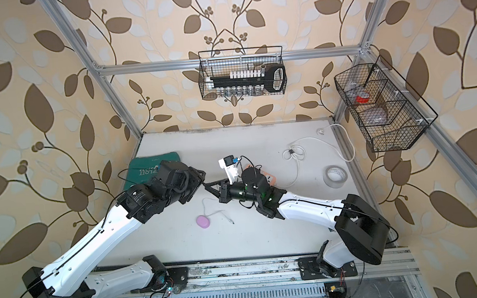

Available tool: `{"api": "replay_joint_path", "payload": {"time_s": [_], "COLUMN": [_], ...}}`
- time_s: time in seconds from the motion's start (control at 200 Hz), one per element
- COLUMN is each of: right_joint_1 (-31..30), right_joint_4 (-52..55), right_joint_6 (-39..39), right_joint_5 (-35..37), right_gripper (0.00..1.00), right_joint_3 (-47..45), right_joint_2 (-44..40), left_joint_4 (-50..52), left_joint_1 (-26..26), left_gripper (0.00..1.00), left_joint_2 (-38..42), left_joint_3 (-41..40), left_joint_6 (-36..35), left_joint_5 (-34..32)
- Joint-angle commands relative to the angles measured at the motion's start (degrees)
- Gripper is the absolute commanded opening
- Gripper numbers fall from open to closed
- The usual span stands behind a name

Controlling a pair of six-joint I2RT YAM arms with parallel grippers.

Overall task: Charge the bluetooth headset
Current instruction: Insert the charging cable into the bluetooth headset.

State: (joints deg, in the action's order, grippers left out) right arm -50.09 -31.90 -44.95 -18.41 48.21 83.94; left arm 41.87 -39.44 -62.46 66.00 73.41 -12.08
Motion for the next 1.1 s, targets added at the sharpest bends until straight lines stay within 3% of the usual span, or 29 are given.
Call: {"api": "replay_joint_path", "payload": {"time_s": [0.0, 0.85, 1.095], "right_joint_1": [0.0, 0.9, 0.9], "right_joint_4": [0.1, -0.6, 6.1], "right_joint_6": [0.9, 0.9, 1.0], "right_joint_5": [0.4, -0.3, -0.6], "right_gripper": [0.08, 0.08, 0.08], "right_joint_3": [-0.5, 0.4, 5.1], "right_joint_2": [-0.7, 1.4, 1.2], "left_joint_4": [-0.8, -2.6, -3.3], "left_joint_1": [-0.5, -0.5, -0.9], "left_gripper": [0.36, 0.36, 0.34], "left_joint_2": [1.2, 1.7, 0.3], "left_joint_3": [0.2, 0.3, -0.1], "left_joint_6": [-0.9, -1.4, -1.8], "left_joint_5": [0.9, 3.7, 6.5]}}
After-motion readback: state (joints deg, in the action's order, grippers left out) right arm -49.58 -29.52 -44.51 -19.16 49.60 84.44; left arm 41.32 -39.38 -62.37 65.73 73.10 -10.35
